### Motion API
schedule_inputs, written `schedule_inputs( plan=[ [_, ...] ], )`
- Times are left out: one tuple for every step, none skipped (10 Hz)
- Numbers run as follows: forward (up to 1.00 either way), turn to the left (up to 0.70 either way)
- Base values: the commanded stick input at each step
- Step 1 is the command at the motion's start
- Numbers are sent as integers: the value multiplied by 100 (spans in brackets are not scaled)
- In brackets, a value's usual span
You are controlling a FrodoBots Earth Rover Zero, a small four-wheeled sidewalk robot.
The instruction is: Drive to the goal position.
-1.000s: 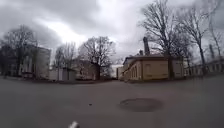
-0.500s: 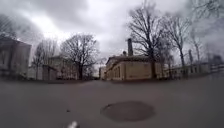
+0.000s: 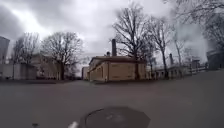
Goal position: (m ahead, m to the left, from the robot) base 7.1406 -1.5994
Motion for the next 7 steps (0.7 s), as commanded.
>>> schedule_inputs(
  plan=[
    [100, -40],
    [100, -40],
    [100, -40],
    [100, -40],
    [100, -40],
    [100, -40],
    [100, -40]
  ],
)
